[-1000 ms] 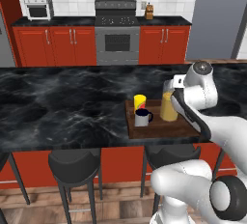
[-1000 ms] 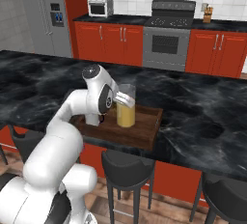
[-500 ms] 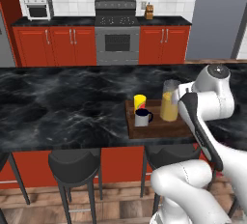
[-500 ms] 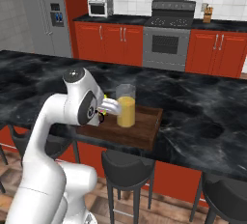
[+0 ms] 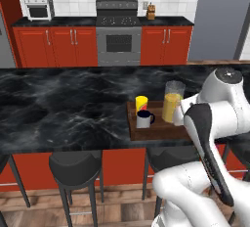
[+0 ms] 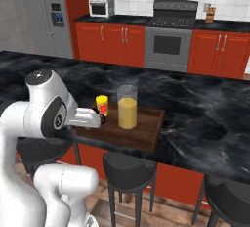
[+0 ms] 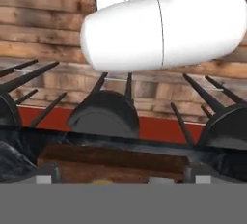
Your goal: There is a tray on the dining counter. Grab the cup, mug, and pitcher and place them on the tray. The pitcher may be placed next to the tray if it cannot fit the tray.
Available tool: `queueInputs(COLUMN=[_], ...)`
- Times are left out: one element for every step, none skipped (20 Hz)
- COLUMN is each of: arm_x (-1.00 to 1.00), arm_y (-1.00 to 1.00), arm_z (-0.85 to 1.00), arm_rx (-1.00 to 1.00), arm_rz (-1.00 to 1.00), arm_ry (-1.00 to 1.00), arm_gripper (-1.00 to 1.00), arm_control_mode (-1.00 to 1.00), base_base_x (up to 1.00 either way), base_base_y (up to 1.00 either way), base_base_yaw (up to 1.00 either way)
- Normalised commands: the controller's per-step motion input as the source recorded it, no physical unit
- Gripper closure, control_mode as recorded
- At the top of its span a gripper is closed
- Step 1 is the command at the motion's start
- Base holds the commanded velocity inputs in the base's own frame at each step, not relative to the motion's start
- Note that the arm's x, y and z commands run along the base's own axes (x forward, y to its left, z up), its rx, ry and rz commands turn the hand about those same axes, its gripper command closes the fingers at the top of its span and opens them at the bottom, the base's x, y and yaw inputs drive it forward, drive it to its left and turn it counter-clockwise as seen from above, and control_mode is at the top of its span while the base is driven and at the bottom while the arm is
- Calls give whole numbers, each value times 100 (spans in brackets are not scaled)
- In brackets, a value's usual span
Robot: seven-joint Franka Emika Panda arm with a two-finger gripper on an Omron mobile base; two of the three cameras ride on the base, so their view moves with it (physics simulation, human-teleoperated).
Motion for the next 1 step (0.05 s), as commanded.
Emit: queueInputs(arm_x=[-87], arm_y=[39], arm_z=[25], arm_rx=[0], arm_rz=[2], arm_ry=[25], arm_gripper=[-100], arm_control_mode=[-100], base_base_x=[0], base_base_y=[0], base_base_yaw=[0])
